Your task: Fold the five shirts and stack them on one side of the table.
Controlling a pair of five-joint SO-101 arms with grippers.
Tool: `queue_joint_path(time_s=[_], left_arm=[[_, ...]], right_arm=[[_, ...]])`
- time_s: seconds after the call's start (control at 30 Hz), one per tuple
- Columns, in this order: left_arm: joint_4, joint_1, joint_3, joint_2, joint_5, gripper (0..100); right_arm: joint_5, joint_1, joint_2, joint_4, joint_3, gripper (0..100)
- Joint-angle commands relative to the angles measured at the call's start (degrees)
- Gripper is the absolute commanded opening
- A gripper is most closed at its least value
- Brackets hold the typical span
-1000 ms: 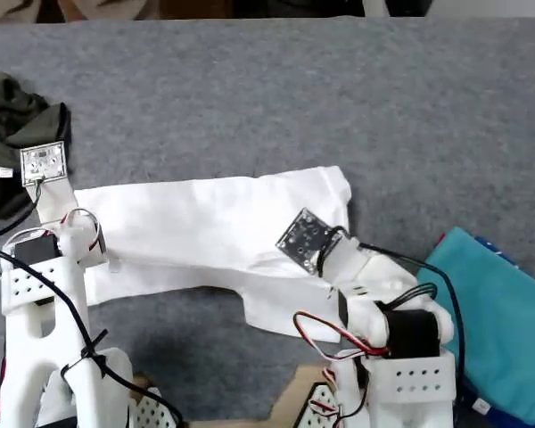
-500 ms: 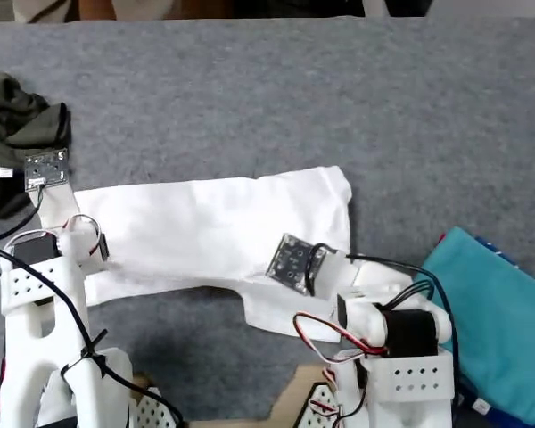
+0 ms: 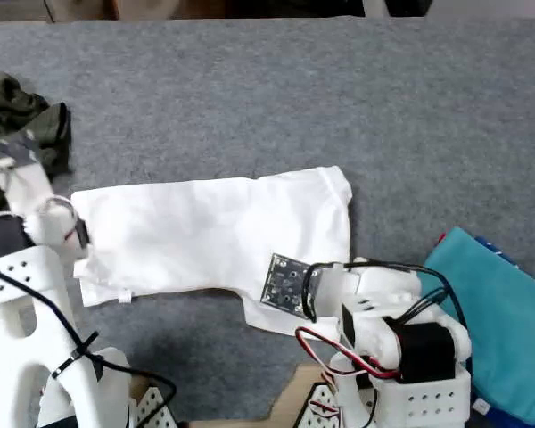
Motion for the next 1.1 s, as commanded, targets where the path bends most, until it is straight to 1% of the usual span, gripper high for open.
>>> queue_joint_path(time_s=[0.0,0.03,0.1,0.23,0.33,0.43,0.57,0.63,0.73,0.83,1.0,1.07], left_arm=[[3.3,-1.8,-9.7,-0.7,0.2,3],[3.6,-1.5,-10.7,-0.6,0.4,3],[2.2,-0.6,-10.9,-0.5,3.5,2],[-3.0,5.5,-8.0,-0.3,10.7,2],[-11.5,10.7,-2.3,2.1,12.0,2],[-19.4,12.7,2.0,8.5,11.9,2],[-24.8,12.7,1.8,21.3,12.2,2],[-28.4,11.4,0.4,26.9,12.5,2],[-33.4,8.6,-2.5,34.4,15.2,2],[-34.6,6.4,-5.9,41.0,15.0,2],[-34.4,2.8,-10.3,50.1,14.9,2],[-33.3,1.8,-12.1,50.8,14.9,2]], right_arm=[[0.3,-0.7,2.4,-3.9,-0.7,1.8],[-0.8,-0.7,3.7,-5.3,-0.8,1.4],[-2.8,-0.7,7.3,-9.6,-1.1,1.3],[-5.5,-0.7,18.8,-19.4,-1.5,1.2],[-8.0,-0.7,30.2,-25.6,-4.2,1.2],[-10.6,-0.7,41.8,-29.3,-10.2,1.2],[-13.7,-0.4,57.7,-34.7,-20.9,1.2],[-14.9,-0.3,65.8,-35.1,-27.3,1.2],[-17.7,-0.5,77.8,-35.4,-36.4,1.2],[-18.9,0.1,90.1,-35.0,-45.2,1.2],[-20.4,5.8,105.3,-34.9,-55.8,1.2],[-20.3,8.0,109.1,-34.7,-59.1,1.2]])
